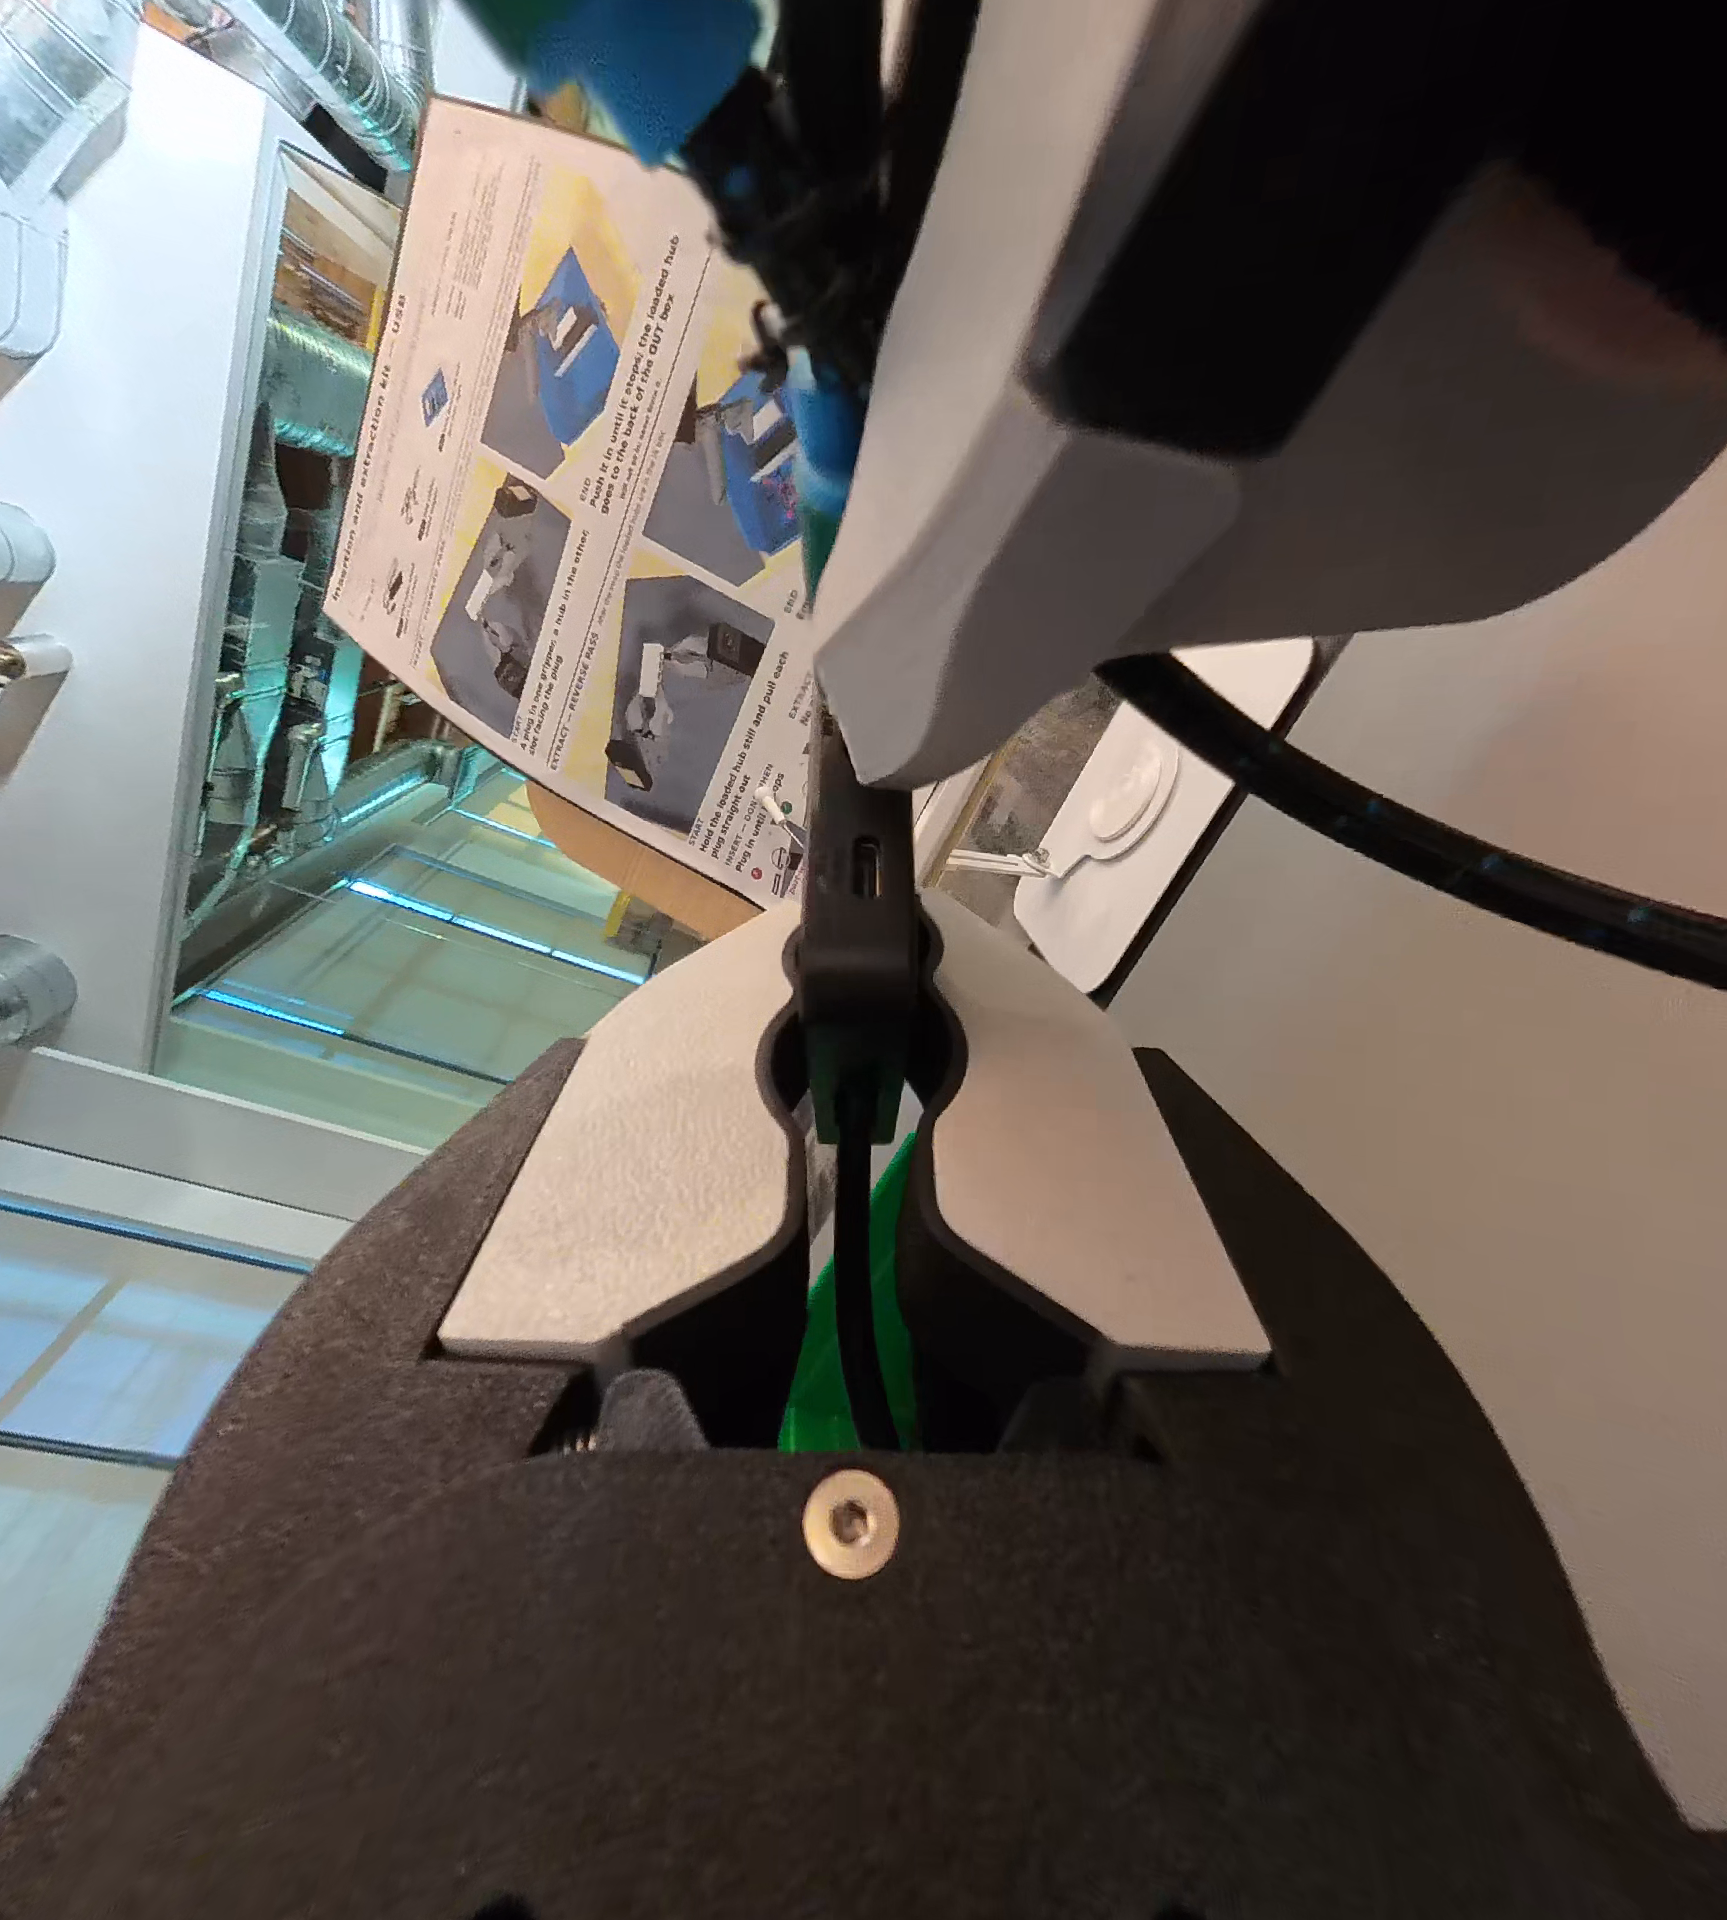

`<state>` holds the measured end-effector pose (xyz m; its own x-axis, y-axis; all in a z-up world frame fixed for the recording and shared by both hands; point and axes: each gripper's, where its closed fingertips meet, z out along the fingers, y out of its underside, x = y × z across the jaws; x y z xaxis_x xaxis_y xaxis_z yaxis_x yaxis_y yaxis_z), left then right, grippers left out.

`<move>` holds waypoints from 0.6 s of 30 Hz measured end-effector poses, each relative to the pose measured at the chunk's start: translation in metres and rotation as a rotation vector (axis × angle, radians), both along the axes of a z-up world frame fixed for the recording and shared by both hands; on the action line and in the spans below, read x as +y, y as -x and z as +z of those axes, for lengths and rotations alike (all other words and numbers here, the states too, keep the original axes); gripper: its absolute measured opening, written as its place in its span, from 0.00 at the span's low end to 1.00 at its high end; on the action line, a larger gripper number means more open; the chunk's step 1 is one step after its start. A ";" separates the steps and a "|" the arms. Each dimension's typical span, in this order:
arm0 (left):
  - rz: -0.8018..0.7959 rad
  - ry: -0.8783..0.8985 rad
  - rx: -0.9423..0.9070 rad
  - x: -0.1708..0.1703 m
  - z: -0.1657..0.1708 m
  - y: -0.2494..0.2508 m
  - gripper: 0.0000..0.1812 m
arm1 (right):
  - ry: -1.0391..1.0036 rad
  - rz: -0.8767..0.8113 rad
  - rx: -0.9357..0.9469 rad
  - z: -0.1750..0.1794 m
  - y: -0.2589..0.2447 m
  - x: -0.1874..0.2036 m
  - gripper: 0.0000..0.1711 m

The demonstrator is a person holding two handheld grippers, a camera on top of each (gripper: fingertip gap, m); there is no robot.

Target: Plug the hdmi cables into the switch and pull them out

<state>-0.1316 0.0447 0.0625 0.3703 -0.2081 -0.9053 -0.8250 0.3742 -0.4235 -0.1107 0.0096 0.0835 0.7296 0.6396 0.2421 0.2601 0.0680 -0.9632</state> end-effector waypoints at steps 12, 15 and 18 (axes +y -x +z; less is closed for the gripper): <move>-0.042 0.123 -0.035 0.000 -0.014 -0.007 0.08 | 0.116 -0.006 0.017 -0.007 -0.001 0.000 0.21; -0.058 0.172 -0.057 -0.001 -0.020 -0.010 0.07 | 0.158 -0.021 -0.001 -0.011 -0.003 0.000 0.22; -0.049 0.153 -0.054 0.000 -0.022 -0.011 0.08 | 0.201 -0.036 -0.018 -0.016 -0.004 0.000 0.24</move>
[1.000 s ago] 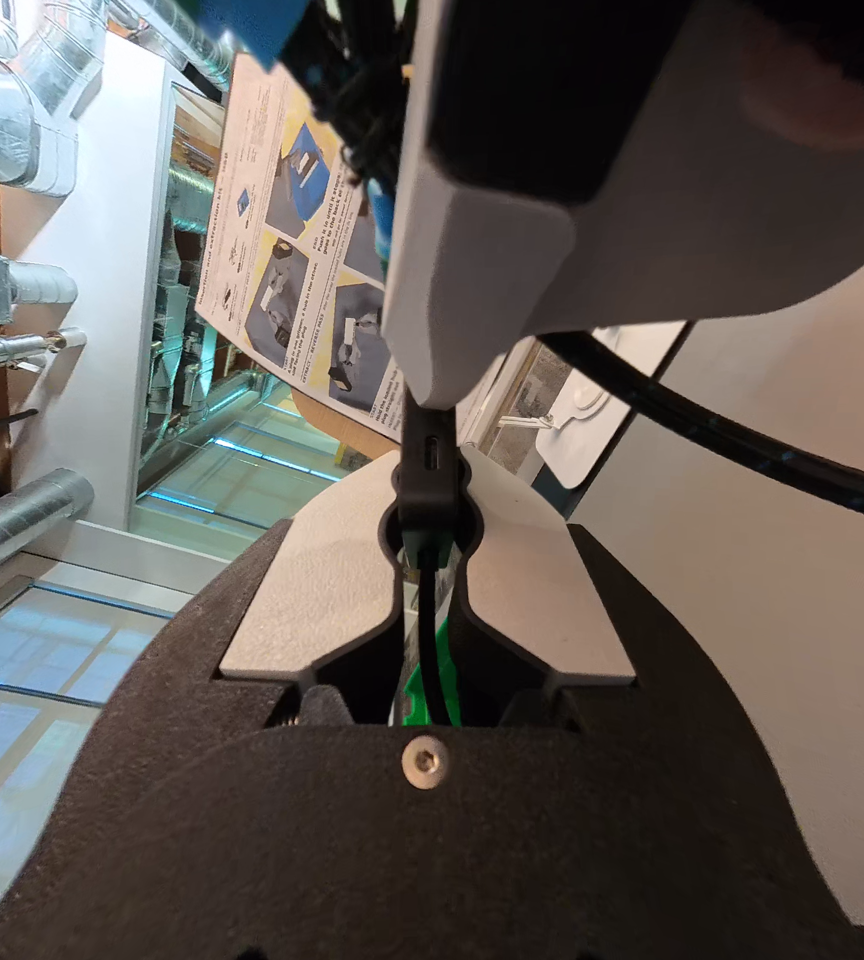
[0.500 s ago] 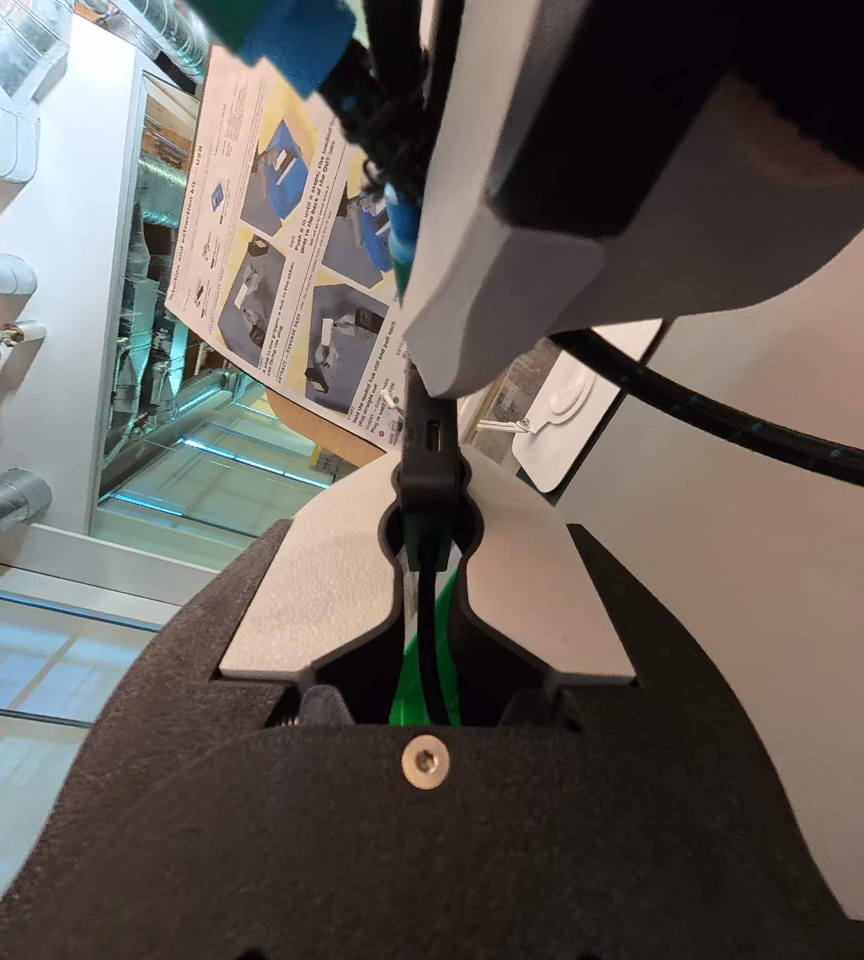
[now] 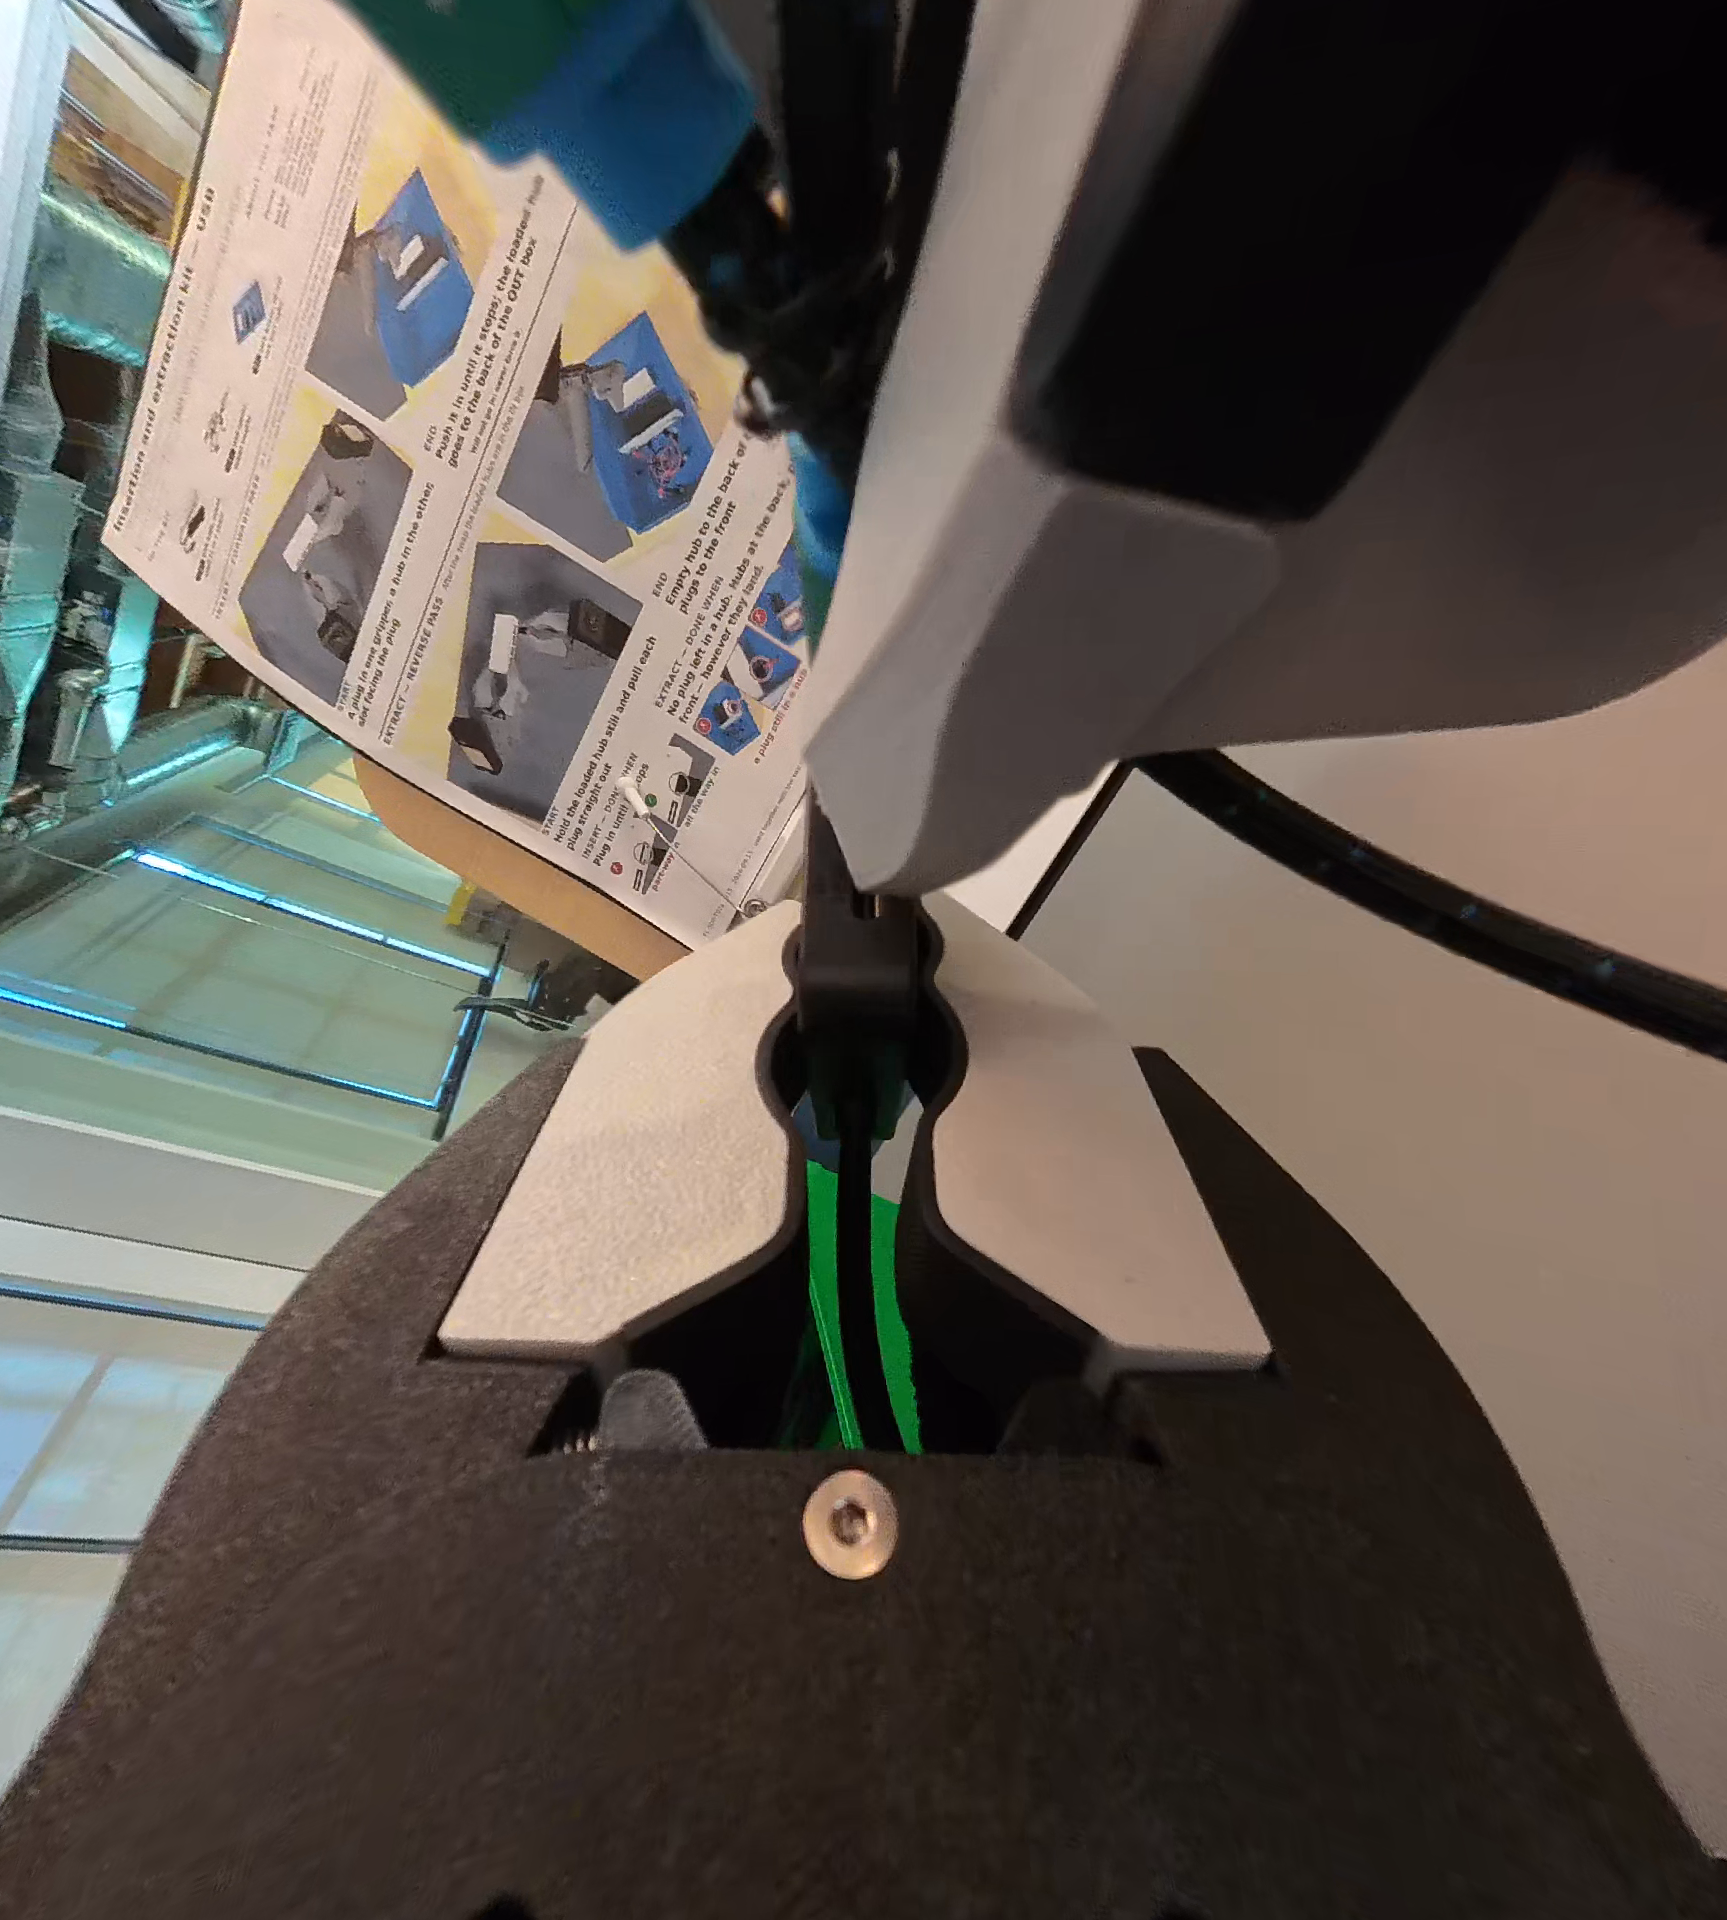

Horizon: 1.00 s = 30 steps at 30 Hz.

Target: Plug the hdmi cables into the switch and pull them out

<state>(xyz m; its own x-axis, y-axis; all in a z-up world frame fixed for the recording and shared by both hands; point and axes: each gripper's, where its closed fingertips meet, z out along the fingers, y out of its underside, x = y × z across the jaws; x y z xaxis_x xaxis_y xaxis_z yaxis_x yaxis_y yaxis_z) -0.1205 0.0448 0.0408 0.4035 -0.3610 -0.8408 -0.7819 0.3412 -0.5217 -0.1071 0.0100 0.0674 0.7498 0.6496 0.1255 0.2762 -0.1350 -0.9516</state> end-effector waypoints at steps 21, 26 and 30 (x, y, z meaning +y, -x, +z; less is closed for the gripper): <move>0.002 -0.024 0.037 0.000 -0.004 -0.003 0.08 | 0.062 0.014 -0.063 -0.006 -0.006 -0.005 0.16; 0.003 -0.023 0.055 0.000 -0.009 -0.005 0.08 | 0.004 -0.020 -0.111 -0.001 -0.012 -0.003 0.15; -0.022 0.024 0.022 -0.001 -0.013 -0.008 0.08 | 0.097 0.103 0.061 0.005 -0.001 -0.014 0.15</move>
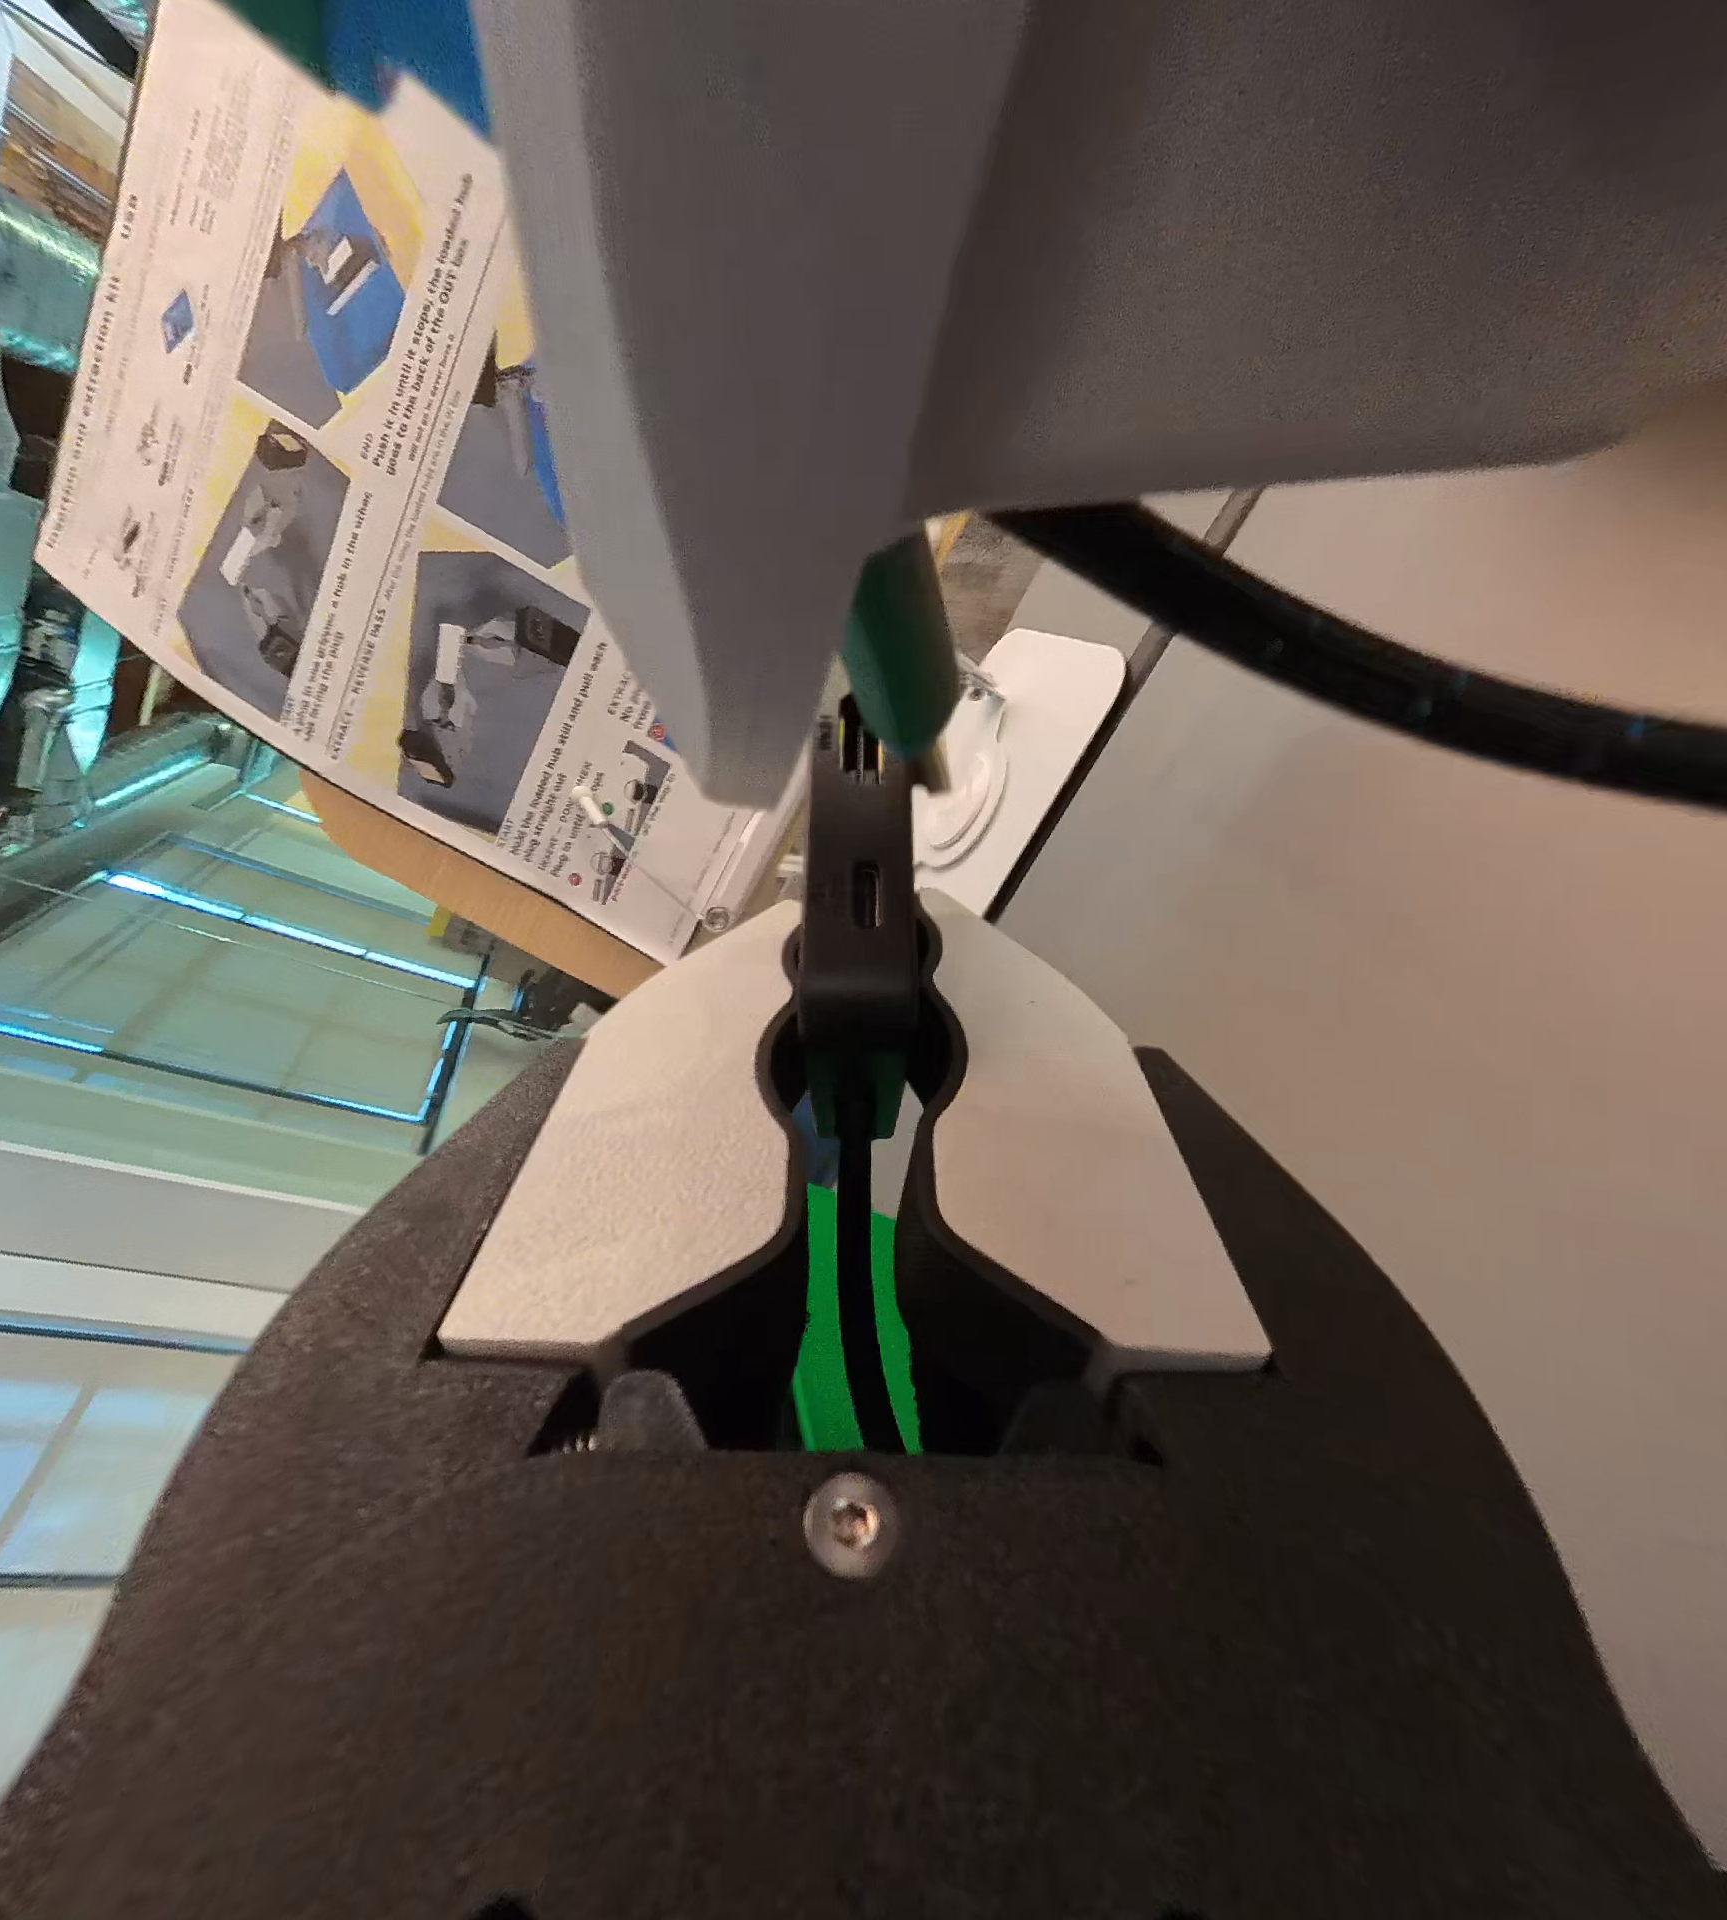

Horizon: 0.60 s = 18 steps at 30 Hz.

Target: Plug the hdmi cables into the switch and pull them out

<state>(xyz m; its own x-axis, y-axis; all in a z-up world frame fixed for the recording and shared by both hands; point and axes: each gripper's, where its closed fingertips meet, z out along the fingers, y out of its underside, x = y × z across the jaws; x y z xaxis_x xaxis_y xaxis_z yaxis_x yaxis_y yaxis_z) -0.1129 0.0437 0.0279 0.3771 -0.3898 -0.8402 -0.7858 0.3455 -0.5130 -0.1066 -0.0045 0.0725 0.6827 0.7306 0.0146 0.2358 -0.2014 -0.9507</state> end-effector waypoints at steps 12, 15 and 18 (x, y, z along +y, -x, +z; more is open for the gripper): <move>-0.103 0.182 -0.143 -0.015 -0.013 -0.017 0.08 | -0.009 -0.011 0.057 0.007 -0.009 0.005 0.15; -0.149 0.312 -0.198 -0.018 -0.019 -0.022 0.08 | 0.022 -0.038 0.059 0.005 -0.013 0.006 0.15; -0.172 0.407 -0.236 -0.018 -0.023 -0.023 0.08 | 0.081 -0.026 0.096 0.000 -0.012 0.007 0.15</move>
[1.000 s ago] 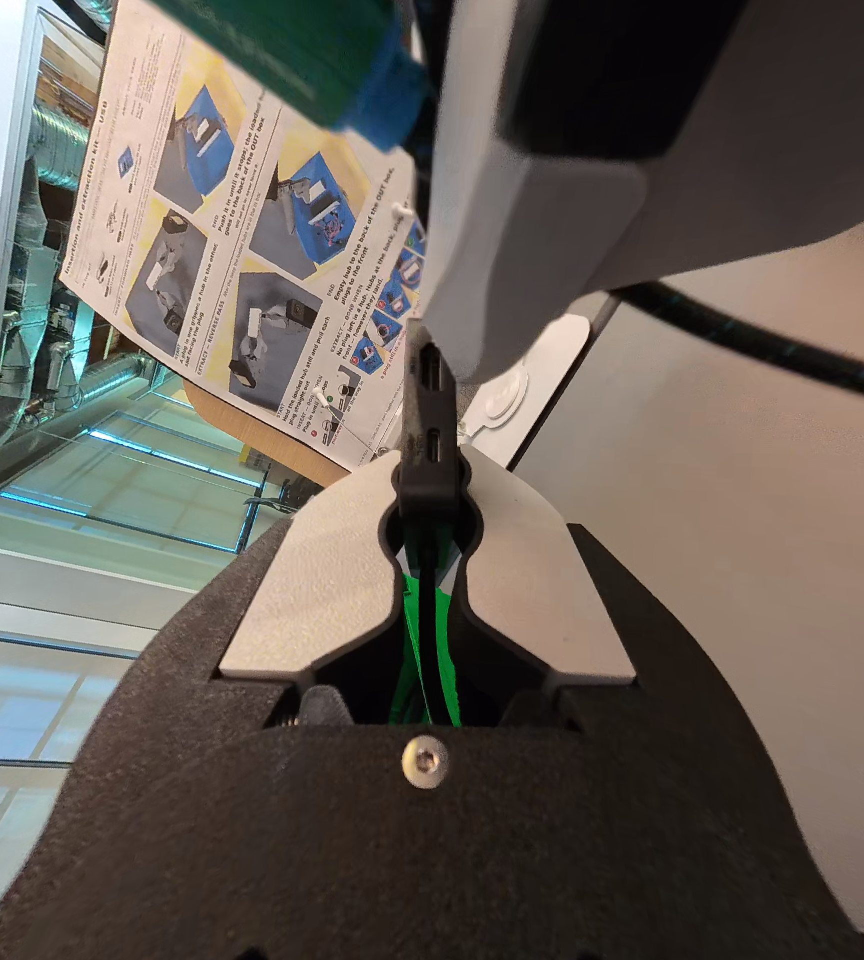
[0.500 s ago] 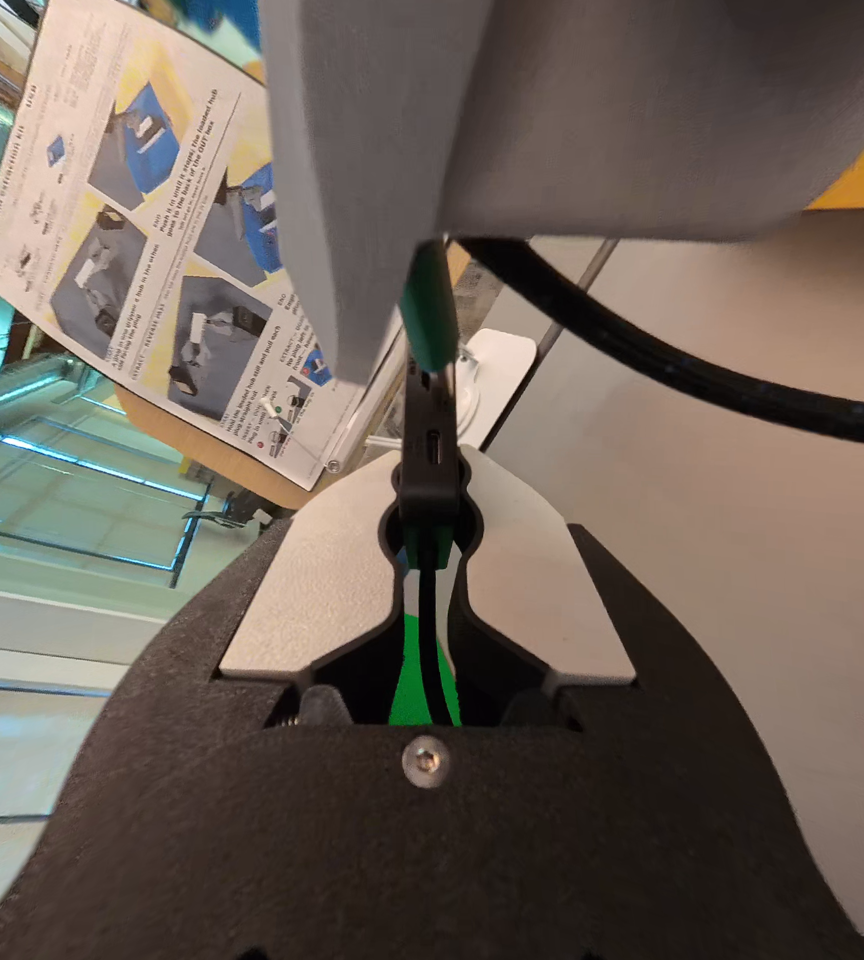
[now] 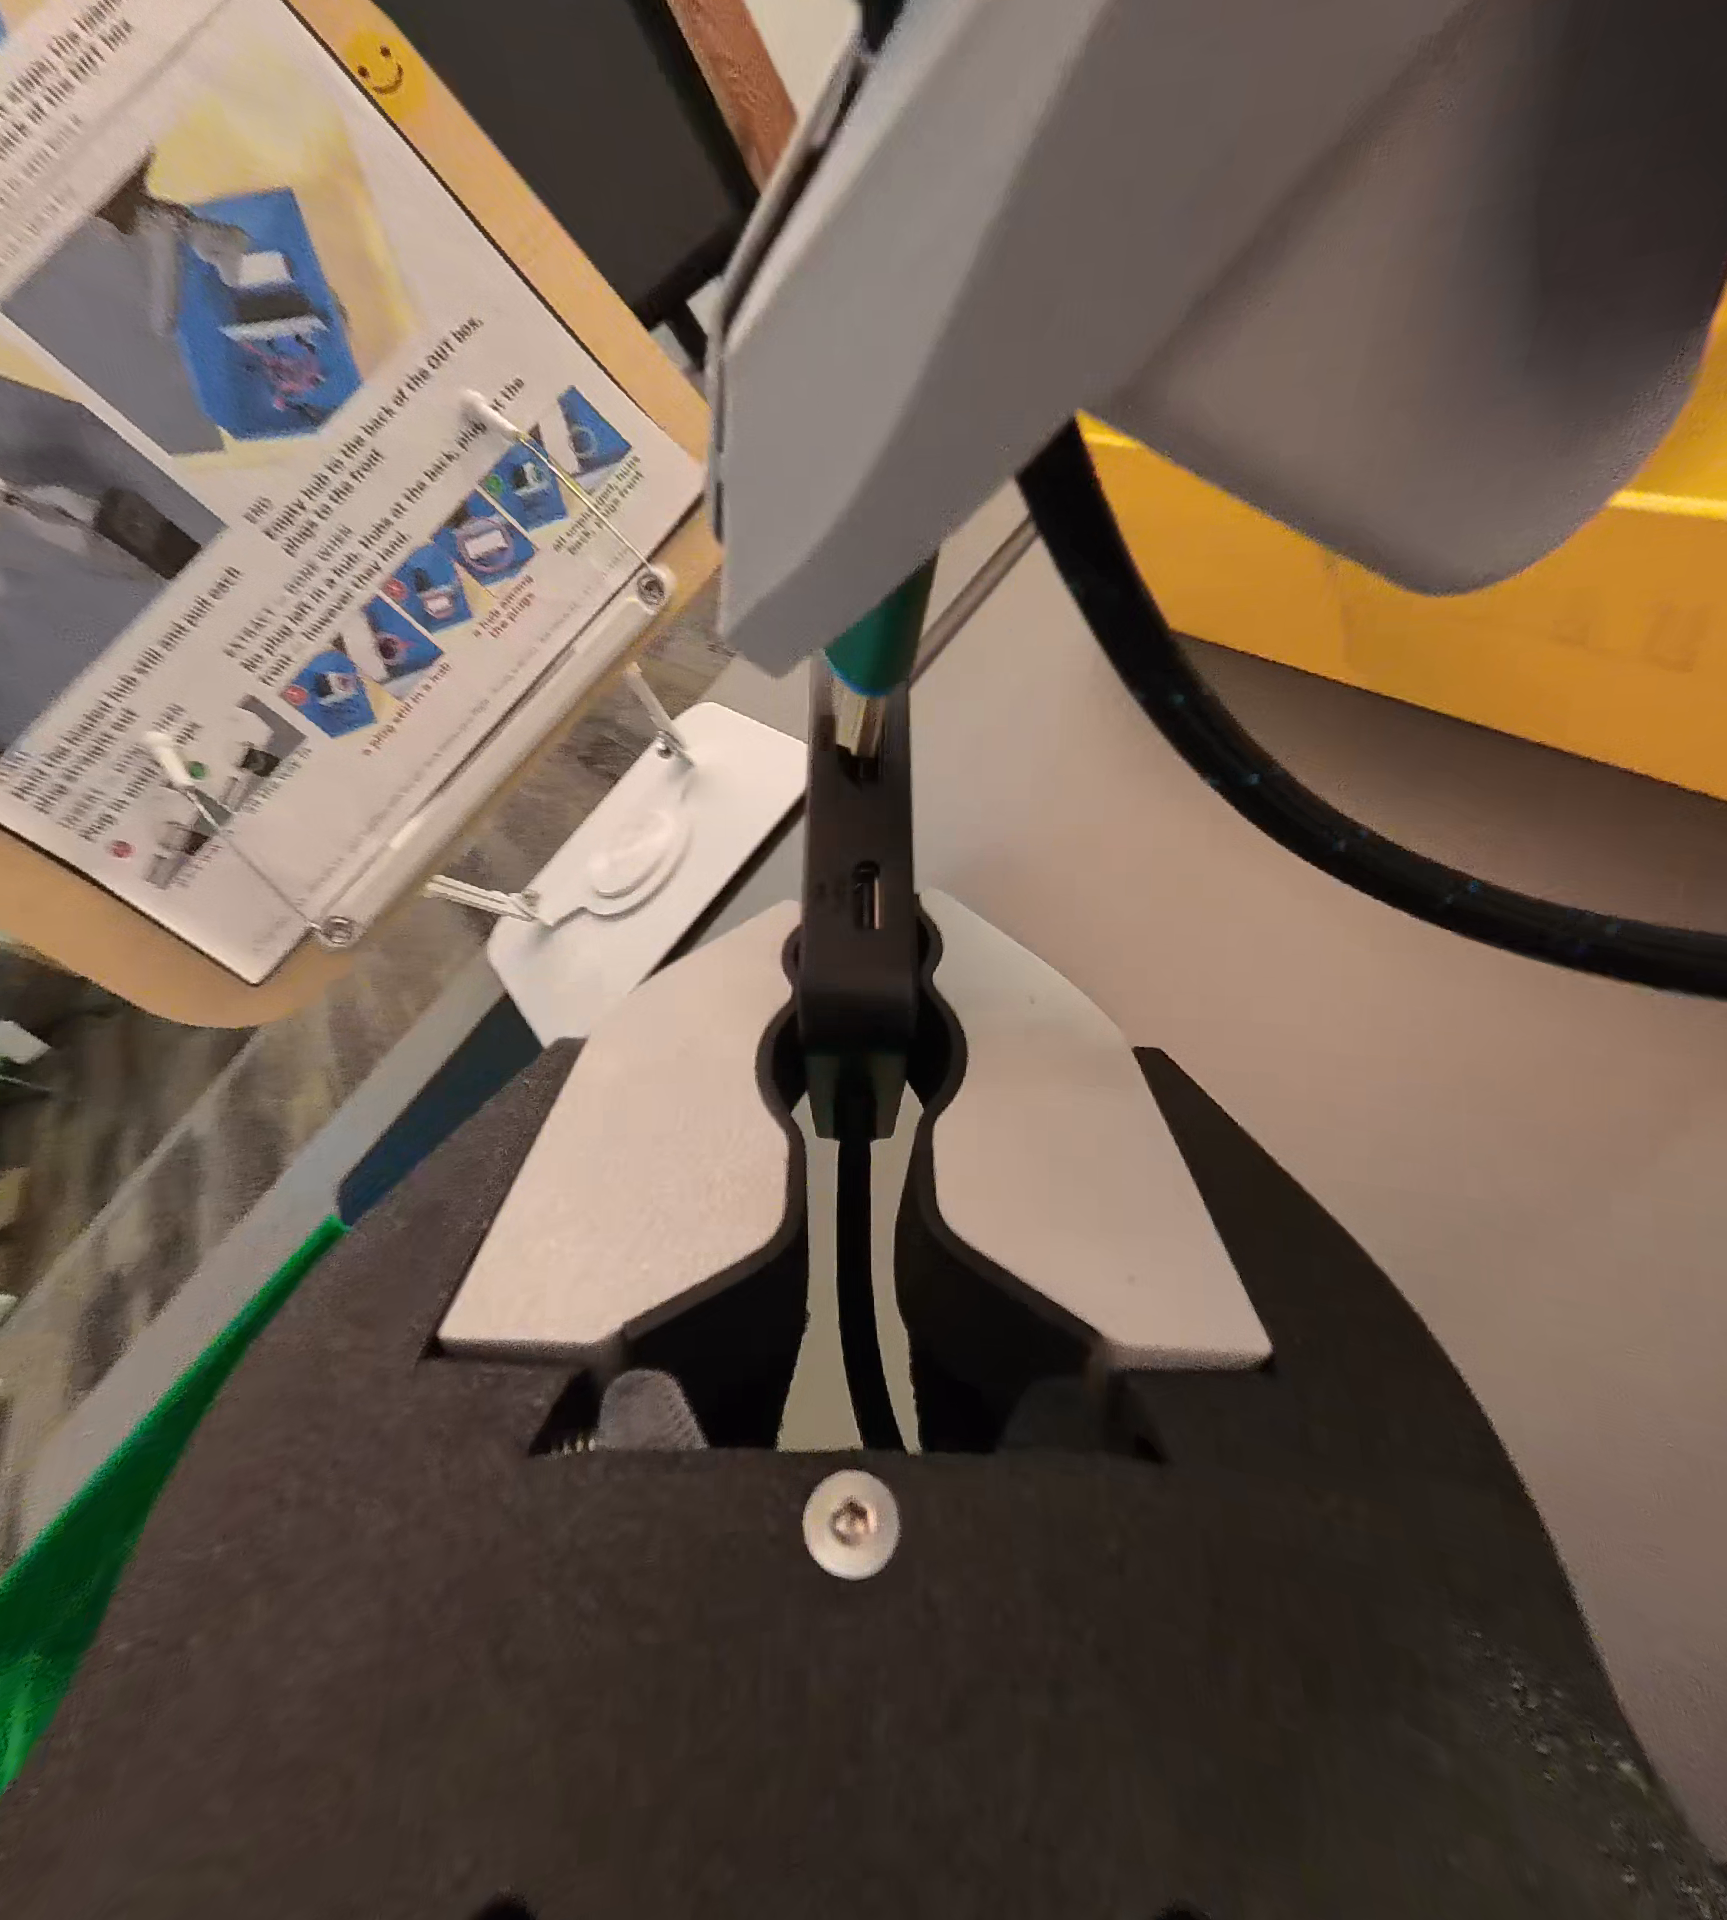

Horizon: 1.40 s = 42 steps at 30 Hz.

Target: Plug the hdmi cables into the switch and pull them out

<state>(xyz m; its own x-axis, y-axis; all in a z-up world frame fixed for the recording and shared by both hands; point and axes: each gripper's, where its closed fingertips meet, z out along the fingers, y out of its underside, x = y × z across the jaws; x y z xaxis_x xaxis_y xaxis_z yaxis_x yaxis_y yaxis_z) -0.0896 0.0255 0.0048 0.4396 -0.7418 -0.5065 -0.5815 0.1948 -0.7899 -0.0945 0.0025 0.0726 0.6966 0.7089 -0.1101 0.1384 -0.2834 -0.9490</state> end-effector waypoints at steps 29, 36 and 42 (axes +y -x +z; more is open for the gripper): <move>0.018 0.157 0.148 0.018 -0.050 -0.001 0.07 | 0.185 -0.181 -0.113 -0.058 -0.007 0.035 0.14; 0.012 0.146 0.156 0.018 -0.051 -0.002 0.07 | 0.185 -0.184 -0.117 -0.059 -0.006 0.035 0.14; -0.018 0.205 0.097 0.015 -0.046 -0.004 0.07 | 0.190 -0.136 -0.080 -0.056 0.001 0.033 0.17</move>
<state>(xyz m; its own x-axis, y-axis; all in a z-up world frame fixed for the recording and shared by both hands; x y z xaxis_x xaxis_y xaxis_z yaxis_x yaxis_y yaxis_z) -0.0856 0.0405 -0.0413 0.3820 -0.8408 -0.3835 -0.6549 0.0465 -0.7543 -0.0954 0.0353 0.0164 0.7961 0.5799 -0.1732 0.1591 -0.4767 -0.8646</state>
